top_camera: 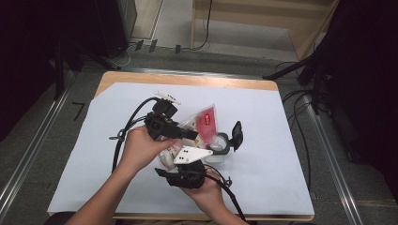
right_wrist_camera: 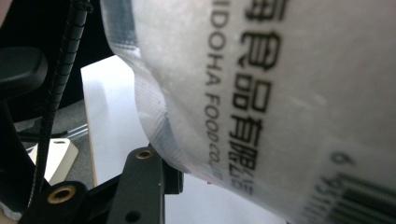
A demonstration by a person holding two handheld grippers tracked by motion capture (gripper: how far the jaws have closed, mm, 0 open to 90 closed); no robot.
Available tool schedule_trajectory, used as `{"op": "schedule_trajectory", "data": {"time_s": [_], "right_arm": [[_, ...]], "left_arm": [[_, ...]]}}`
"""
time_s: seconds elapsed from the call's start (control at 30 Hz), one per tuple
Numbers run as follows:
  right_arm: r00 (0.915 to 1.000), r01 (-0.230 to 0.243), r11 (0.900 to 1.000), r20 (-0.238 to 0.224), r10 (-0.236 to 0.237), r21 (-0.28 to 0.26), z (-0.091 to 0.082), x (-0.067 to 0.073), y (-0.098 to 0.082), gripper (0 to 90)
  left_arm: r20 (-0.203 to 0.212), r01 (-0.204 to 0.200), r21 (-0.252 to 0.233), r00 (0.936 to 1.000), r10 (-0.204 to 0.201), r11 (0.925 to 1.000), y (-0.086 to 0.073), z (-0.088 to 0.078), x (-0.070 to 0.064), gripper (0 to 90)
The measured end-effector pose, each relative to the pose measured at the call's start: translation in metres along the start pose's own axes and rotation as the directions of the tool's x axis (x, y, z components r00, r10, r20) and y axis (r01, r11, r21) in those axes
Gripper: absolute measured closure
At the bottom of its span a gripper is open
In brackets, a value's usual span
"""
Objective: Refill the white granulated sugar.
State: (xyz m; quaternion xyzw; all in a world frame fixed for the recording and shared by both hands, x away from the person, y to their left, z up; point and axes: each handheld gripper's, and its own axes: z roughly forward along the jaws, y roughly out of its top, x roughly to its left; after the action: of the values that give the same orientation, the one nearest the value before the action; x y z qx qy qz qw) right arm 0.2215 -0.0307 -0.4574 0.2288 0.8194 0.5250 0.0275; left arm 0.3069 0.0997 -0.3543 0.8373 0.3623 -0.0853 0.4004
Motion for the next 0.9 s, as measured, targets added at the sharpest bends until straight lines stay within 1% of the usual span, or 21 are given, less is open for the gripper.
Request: {"op": "schedule_trajectory", "data": {"time_s": [0.03,0.07,0.13,0.3,0.4,0.47,0.57,0.6,0.63,0.7,0.73,0.9], "right_arm": [[1.0,-0.001,1.0,0.0,0.001,0.001,0.0,-0.0002,0.0,62.0],[1.0,-0.003,1.0,0.001,0.003,0.002,-0.0003,-0.0005,-0.0001,62.0],[0.9999,-0.007,1.0,-0.01,0.007,0.004,-0.0005,-0.0019,-0.0007,61.9],[0.9999,0.003,1.0,-0.014,-0.003,0.009,0.0002,-0.0029,-0.001,61.6],[0.9999,0.003,1.0,-0.014,-0.002,0.013,0.0005,-0.0027,-0.0004,60.8],[0.9999,0.002,1.0,-0.013,-0.002,0.01,0.0001,-0.003,0.0,61.8],[0.9996,-0.016,1.0,-0.025,0.016,0.008,-0.0013,-0.004,0.001,62.1],[0.9992,-0.022,1.0,-0.032,0.022,0.008,-0.0018,-0.0046,0.0011,62.3],[0.9987,-0.035,0.999,-0.036,0.035,0.006,-0.0022,-0.005,0.0014,62.5],[0.9984,-0.041,0.999,-0.038,0.041,0.006,-0.0032,-0.0053,0.002,62.8],[0.9982,-0.045,0.999,-0.039,0.045,0.005,-0.004,-0.0054,0.0023,62.9],[0.9975,-0.057,0.998,-0.042,0.056,-0.005,-0.0056,-0.0058,0.0035,62.9]], "left_arm": [[0.004,0.006,-0.005,1.0,-0.006,1.0,-0.0006,-0.0001,0.0009,66.3],[0.007,0.004,-0.009,1.0,-0.004,1.0,-0.0012,0.0002,0.0023,66.3],[0.01,0.01,-0.013,0.9999,-0.01,0.9999,-0.0021,0.0012,0.0036,66.1],[0.014,0.013,-0.01,0.9998,-0.013,0.9999,-0.0021,0.0012,0.0049,66.1],[0.009,0.011,-0.02,0.9999,-0.011,0.9997,-0.0022,0.0016,0.0038,64.8],[0.007,0.009,-0.026,0.9999,-0.009,0.9996,-0.0019,0.0014,0.0025,63.5],[0.004,0.014,-0.019,0.9999,-0.014,0.9997,-0.0009,0.0007,0.0045,62.6],[0.013,0.033,-0.018,0.9994,-0.032,0.9993,-0.0006,0.001,0.0067,62.7],[0.02,0.042,-0.014,0.9989,-0.042,0.999,-0.0004,0.0009,0.0081,62.4],[0.035,0.071,-0.009,0.9969,-0.071,0.9974,0.0003,0.001,0.0098,60.7],[0.032,0.069,-0.016,0.9971,-0.069,0.9975,0.0003,0.0007,0.0094,59.8],[0.019,0.051,-0.004,0.9985,-0.051,0.9987,0.0032,0.0006,0.0057,59.2]]}}
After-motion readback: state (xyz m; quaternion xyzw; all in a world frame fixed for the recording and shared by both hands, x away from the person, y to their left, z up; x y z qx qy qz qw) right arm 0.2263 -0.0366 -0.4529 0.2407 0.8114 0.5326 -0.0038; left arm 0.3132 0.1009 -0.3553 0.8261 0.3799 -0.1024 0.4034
